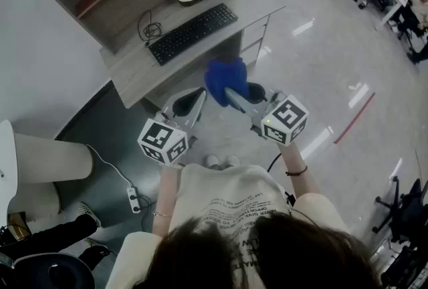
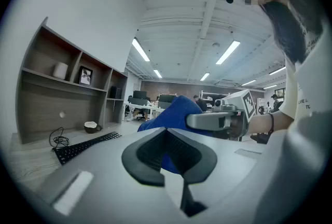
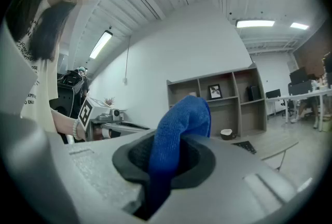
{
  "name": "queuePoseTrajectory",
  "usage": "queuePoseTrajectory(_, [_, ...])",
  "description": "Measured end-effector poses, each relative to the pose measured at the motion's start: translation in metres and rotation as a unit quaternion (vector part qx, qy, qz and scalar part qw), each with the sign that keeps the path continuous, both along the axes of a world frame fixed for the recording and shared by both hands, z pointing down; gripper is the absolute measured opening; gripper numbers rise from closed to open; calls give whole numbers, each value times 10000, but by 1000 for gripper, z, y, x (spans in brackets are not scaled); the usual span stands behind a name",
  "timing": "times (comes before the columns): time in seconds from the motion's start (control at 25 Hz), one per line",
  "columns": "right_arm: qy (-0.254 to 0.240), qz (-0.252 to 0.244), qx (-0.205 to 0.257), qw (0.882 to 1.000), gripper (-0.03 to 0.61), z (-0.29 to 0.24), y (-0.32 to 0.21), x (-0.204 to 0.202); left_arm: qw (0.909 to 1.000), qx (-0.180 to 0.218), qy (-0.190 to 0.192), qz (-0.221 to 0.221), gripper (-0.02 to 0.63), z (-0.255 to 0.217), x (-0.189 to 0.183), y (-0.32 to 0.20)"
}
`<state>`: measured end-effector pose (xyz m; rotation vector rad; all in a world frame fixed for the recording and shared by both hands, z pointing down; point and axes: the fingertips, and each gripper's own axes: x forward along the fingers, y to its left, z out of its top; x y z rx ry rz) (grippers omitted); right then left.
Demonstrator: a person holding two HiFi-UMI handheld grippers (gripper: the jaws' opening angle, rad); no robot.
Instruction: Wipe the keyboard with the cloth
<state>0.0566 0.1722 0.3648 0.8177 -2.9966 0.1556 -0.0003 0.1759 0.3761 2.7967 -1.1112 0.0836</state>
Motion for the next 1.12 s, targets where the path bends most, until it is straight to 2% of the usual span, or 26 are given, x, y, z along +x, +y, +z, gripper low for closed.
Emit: queuePoseTrajectory(1.12, [-109,18,17,9999,52,-3,-32,33,9999,19,90,-130,-3,-4,26,-25])
